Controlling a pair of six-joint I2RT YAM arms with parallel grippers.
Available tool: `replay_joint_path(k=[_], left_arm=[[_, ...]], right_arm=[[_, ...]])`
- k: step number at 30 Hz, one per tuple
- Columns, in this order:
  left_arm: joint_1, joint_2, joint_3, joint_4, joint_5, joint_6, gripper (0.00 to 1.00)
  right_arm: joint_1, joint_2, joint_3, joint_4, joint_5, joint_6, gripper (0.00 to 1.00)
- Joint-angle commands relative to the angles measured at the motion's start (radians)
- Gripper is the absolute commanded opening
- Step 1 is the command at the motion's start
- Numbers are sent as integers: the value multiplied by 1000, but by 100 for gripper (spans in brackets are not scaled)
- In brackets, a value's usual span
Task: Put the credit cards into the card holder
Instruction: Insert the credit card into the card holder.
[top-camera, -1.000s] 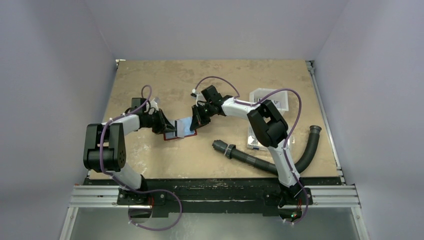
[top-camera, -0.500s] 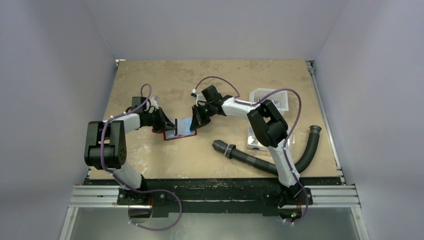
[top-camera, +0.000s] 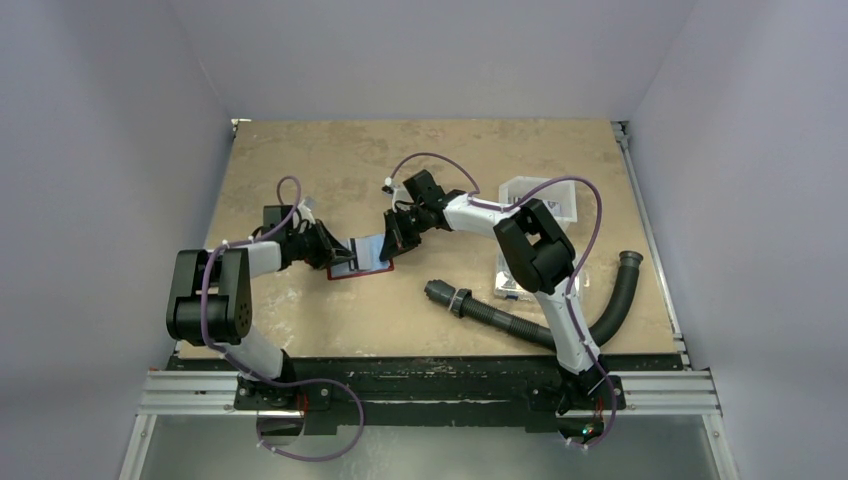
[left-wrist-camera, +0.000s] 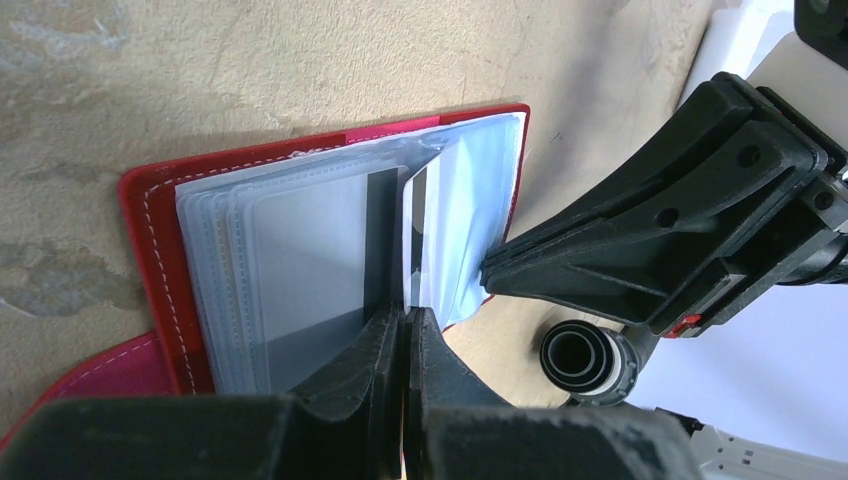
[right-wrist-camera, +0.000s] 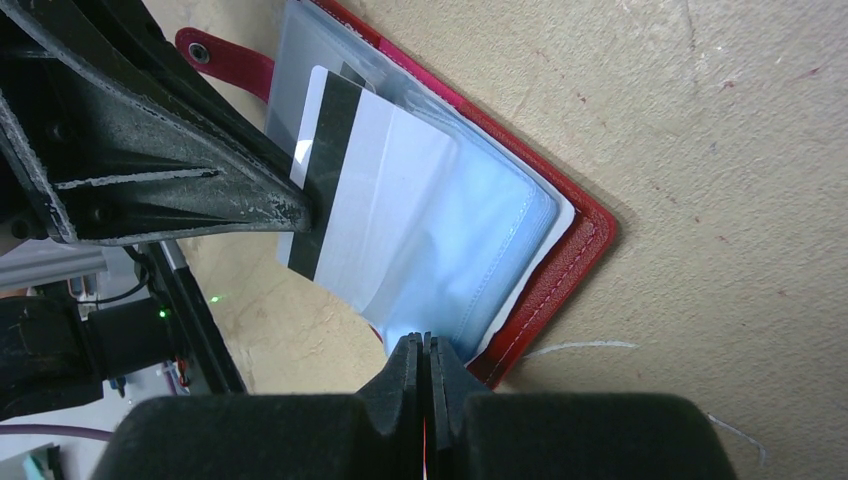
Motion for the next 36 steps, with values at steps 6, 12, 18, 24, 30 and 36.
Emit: replay_joint_path(k=[6,12,18,24,30,36], left_arm=[[-25,-1,-20,72,-3,-15,0],[-74,5,47,-120,-84,80,0],[-108,-63,131,-273,-237,131,28],[-180,-93,177,-342,-379,144,45],[-250,-69,185,-312,-437,122,44],[-344,-31,199,-224,-431,66,42]], right_arm=[[-2,41,-10,-14,80,-28,0],[-6,-5,15,-51,99,-11,4],[-14,-73,42,-77,126,0,9],[-32,-60,73,-112,146,-14,14],[-32,-10,89,-104,142,-11,15],[-24,9,59,-41,87,30,6]])
